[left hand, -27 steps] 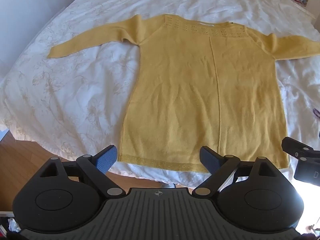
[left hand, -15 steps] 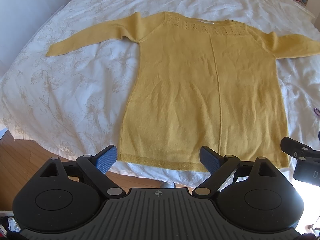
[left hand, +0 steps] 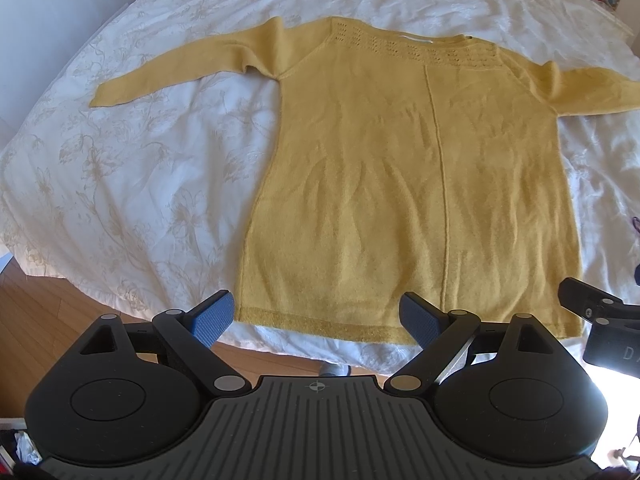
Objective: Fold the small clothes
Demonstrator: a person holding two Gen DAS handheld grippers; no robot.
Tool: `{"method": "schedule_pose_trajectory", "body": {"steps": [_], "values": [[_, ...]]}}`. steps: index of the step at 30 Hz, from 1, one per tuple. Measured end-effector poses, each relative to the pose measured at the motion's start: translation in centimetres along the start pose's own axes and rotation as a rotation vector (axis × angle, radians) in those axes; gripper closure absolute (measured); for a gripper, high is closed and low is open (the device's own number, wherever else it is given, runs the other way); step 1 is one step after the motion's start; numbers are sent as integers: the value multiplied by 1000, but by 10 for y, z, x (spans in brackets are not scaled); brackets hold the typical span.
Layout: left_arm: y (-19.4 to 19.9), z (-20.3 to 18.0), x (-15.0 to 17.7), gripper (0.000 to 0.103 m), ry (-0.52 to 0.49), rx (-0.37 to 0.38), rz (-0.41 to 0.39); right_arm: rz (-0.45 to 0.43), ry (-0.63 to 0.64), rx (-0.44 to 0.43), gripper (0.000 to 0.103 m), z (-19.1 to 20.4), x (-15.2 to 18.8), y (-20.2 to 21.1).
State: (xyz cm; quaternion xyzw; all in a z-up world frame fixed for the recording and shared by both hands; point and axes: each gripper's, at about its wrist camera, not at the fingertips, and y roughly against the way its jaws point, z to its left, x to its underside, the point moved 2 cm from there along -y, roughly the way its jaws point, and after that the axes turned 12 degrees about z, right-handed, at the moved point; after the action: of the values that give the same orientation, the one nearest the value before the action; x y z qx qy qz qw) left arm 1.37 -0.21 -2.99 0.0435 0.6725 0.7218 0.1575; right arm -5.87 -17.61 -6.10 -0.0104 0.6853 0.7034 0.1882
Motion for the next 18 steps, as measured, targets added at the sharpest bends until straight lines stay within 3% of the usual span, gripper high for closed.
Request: {"method": "schedule_pose_trajectory", "body": {"steps": [12, 18], "values": [[-9, 5, -15, 12, 7, 33, 8, 38, -8, -7, 1, 4, -11, -12], [-14, 11, -33, 12, 10, 39, 3, 97, -48, -12, 1, 4, -23, -25]]}}
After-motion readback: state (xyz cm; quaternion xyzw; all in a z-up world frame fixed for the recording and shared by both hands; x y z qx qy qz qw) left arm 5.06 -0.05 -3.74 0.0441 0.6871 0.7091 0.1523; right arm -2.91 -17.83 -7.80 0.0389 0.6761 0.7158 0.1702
